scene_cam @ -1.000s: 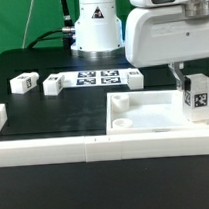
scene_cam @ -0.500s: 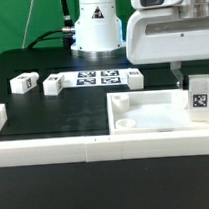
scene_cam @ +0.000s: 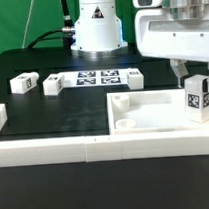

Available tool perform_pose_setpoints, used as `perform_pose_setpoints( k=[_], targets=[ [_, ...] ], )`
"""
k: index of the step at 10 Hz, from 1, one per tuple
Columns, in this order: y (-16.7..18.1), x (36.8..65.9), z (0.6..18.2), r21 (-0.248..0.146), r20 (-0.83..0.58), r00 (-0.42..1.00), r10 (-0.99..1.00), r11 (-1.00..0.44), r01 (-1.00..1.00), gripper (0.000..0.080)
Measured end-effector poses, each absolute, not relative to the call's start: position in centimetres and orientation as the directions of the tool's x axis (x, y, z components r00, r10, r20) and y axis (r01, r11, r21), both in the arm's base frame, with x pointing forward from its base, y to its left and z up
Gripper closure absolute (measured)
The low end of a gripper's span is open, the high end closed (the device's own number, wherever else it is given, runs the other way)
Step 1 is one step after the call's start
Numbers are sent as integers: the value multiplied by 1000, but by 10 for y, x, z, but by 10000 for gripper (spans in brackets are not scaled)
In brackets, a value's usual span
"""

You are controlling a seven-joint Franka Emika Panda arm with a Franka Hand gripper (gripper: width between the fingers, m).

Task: Assemble one leg

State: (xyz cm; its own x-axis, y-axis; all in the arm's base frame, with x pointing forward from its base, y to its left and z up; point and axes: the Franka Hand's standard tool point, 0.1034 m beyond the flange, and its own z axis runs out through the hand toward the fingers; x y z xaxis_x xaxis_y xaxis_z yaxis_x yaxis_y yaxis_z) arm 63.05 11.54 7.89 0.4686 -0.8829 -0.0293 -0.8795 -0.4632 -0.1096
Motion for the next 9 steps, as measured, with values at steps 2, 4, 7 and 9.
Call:
perform_pose_setpoints(
  k=[2, 4, 7, 9],
  targets=[
    [114, 631, 79, -110, -59, 344, -937, -336, -935, 508],
    [114, 631, 79, -104, -78, 229, -970, -221, -970, 508],
    [115, 631, 79, -98, -87, 169, -982, -160, -982, 508],
    [116, 632, 80, -105, -84, 221, -972, -212, -972, 212]
  ],
)
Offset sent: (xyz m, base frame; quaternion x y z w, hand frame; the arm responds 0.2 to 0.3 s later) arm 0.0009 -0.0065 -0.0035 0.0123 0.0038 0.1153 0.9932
